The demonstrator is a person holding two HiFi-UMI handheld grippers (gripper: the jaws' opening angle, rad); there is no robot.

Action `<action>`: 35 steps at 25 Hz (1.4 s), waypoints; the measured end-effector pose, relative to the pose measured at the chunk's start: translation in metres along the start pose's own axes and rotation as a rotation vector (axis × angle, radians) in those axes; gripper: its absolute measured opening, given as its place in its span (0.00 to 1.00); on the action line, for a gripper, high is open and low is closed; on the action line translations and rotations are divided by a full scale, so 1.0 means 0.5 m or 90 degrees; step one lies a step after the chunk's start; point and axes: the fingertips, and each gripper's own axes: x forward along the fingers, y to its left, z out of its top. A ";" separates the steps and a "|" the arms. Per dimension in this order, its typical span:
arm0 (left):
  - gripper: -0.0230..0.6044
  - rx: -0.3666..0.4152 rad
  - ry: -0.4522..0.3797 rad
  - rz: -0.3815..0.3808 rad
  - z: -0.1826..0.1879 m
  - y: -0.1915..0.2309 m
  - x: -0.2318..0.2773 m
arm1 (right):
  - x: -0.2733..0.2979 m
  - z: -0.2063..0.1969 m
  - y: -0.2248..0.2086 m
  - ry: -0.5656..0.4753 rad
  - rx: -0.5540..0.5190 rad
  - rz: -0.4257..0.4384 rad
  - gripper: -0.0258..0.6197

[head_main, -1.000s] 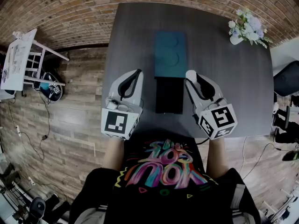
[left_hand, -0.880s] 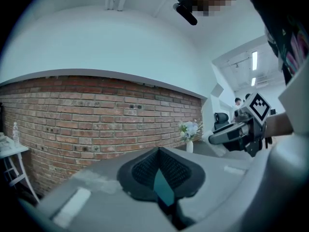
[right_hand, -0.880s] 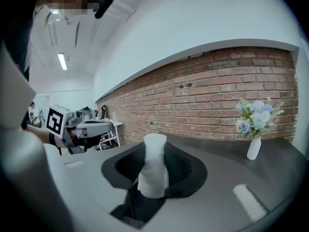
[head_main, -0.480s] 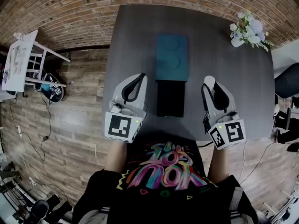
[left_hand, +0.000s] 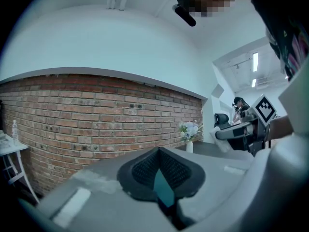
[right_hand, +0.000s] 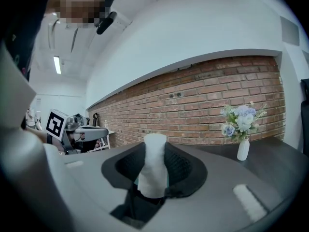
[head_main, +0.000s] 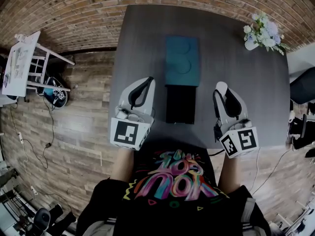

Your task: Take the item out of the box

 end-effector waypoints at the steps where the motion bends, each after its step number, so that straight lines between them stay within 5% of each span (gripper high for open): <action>1: 0.04 0.000 0.001 0.000 -0.001 0.001 -0.001 | 0.002 -0.002 0.002 0.000 0.002 0.000 0.23; 35: 0.04 0.006 -0.009 0.000 0.015 0.030 -0.010 | 0.002 -0.011 0.013 0.009 0.022 0.008 0.23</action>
